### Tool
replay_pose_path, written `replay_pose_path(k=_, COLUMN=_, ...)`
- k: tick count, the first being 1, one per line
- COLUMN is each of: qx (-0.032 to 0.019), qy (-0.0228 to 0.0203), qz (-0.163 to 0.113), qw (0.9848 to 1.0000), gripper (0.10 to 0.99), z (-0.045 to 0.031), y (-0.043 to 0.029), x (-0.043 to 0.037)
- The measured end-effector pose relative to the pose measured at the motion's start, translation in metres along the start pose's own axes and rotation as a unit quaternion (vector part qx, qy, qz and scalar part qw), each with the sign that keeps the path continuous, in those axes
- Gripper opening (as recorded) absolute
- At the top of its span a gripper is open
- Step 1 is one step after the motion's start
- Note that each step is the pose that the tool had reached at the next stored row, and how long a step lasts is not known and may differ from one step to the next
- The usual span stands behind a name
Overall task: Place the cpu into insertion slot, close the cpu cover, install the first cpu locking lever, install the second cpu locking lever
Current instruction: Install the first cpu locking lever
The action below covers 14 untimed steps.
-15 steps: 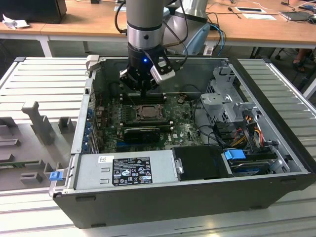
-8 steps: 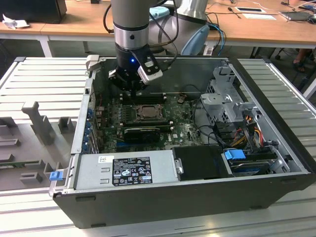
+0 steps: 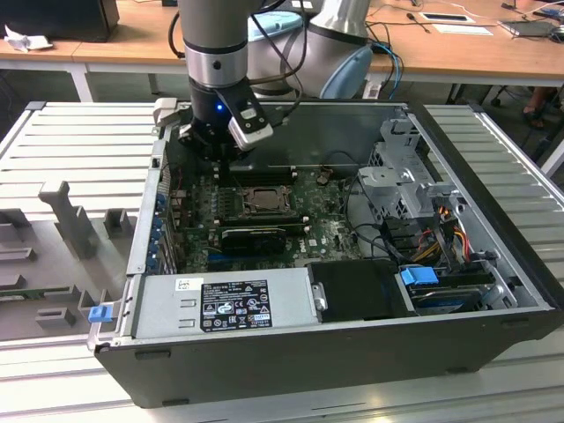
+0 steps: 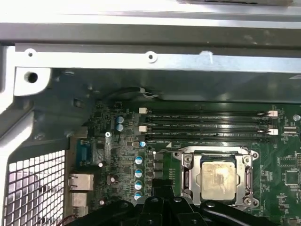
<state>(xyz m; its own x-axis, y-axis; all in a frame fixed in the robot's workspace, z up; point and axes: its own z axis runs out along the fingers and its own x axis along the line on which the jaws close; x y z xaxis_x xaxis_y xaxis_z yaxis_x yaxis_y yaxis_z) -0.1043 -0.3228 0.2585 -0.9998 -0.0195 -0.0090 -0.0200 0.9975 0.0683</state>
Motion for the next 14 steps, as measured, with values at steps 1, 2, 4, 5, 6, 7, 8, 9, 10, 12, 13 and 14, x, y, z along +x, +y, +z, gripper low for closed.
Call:
replay_pose_path(k=1, qx=0.0000, qy=0.0000, qz=0.000, qw=1.0000, gripper=0.106, z=0.0001, y=0.0005, x=0.0017)
replay_pose_path(k=2, qx=0.0000, qy=0.0000, qz=0.000, qw=1.0000, gripper=0.106, z=0.0001, y=0.0008, x=0.0027)
replay_pose_path(k=4, qx=0.0000, qy=0.0000, qz=0.000, qw=1.0000, gripper=0.106, z=0.0002, y=0.0022, x=0.0067)
replay_pose_path(k=5, qx=0.0000, qy=0.0000, qz=0.000, qw=1.0000, gripper=0.106, z=0.0002, y=0.0028, x=0.0079)
replay_pose_path(k=6, qx=0.0000, qy=0.0000, qz=0.000, qw=1.0000, gripper=0.106, z=0.0003, y=0.0035, x=0.0087)
replay_pose_path(k=7, qx=0.0000, qy=0.0000, qz=0.000, qw=1.0000, gripper=0.106, z=0.0006, y=0.0053, x=0.0093)
replay_pose_path(k=8, qx=0.0000, qy=0.0000, qz=0.000, qw=1.0000, gripper=0.106, z=0.0008, y=0.0061, x=0.0098)
replay_pose_path(k=9, qx=0.0000, qy=0.0000, qz=0.000, qw=1.0000, gripper=0.106, z=0.0010, y=0.0071, x=0.0108)
replay_pose_path(k=10, qx=0.0000, qy=0.0000, qz=0.000, qw=1.0000, gripper=0.106, z=0.0013, y=0.0084, x=0.0126)
replay_pose_path(k=12, qx=0.0000, qy=0.0000, qz=0.000, qw=1.0000, gripper=0.106, z=0.0017, y=0.0103, x=0.0137)
replay_pose_path(k=13, qx=0.0000, qy=0.0000, qz=0.000, qw=1.0000, gripper=0.106, z=0.0022, y=0.0125, x=0.0138)
replay_pose_path(k=14, qx=0.0000, qy=0.0000, qz=0.000, qw=1.0000, gripper=0.106, z=0.0024, y=0.0140, x=0.0138)
